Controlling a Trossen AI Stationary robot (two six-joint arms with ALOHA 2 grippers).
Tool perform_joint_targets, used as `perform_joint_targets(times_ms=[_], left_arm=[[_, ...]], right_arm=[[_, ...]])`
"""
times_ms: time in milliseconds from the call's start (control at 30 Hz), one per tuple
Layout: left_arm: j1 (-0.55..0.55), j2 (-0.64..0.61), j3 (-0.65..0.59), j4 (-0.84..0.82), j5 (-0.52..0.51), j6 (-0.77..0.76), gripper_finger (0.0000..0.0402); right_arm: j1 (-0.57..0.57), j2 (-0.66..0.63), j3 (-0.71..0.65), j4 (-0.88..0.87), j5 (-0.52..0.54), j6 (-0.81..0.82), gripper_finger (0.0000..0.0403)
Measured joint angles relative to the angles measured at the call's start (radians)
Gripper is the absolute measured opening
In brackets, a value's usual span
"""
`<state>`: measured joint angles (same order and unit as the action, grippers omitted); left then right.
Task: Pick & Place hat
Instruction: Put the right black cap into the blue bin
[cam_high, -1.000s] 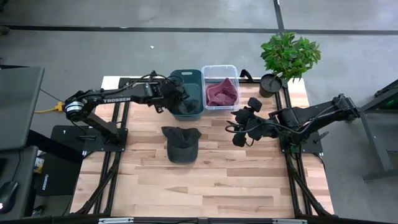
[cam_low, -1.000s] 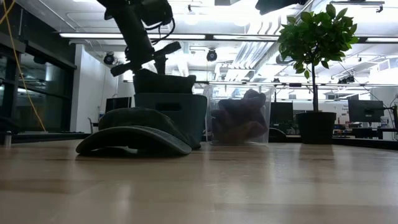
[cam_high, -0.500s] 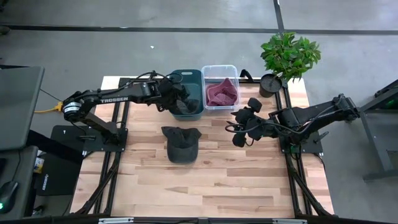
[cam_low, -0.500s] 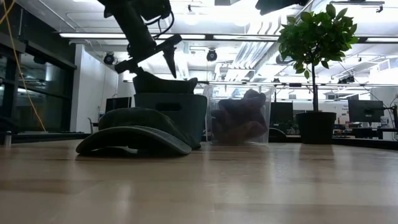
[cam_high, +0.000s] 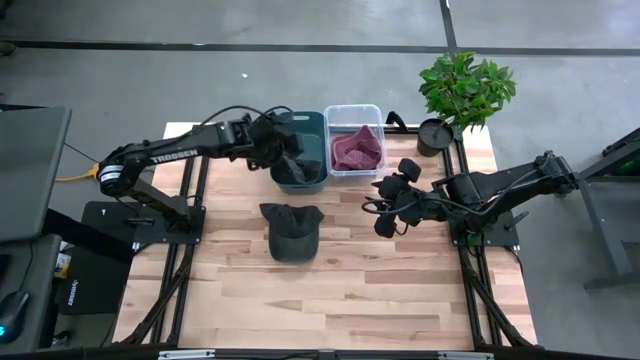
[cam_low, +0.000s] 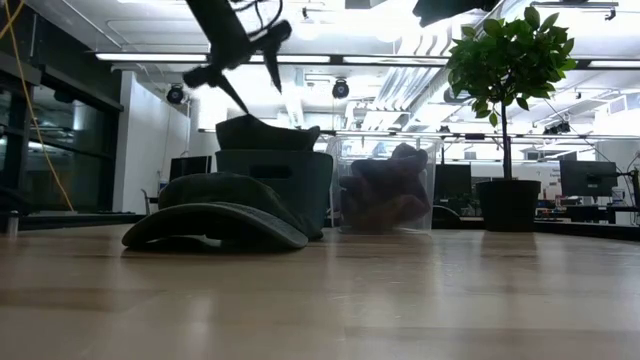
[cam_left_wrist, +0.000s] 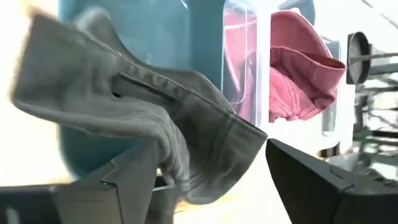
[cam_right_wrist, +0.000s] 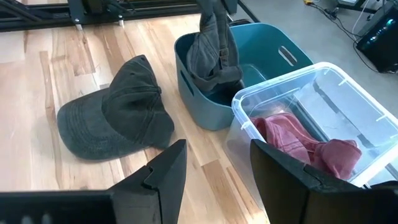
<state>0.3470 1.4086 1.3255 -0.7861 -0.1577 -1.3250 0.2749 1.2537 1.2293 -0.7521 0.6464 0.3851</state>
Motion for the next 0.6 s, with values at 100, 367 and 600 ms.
perform_joint_targets(times_ms=[100, 367, 600], left_arm=[[0.000, 0.000, 0.064, -0.110, -0.006, 0.056, 0.0252], [-0.001, 0.000, 0.109, -0.237, 0.044, 0.143, 0.0120], [-0.001, 0.000, 0.109, -0.238, 0.150, 0.199, 0.0013]], right_arm=[[0.000, 0.000, 0.000, 0.000, 0.000, 0.000, 0.0172], [0.000, 0.000, 0.000, -0.001, 0.035, -0.005, 0.0172], [-0.001, 0.000, 0.000, -0.001, 0.046, -0.010, 0.0172]])
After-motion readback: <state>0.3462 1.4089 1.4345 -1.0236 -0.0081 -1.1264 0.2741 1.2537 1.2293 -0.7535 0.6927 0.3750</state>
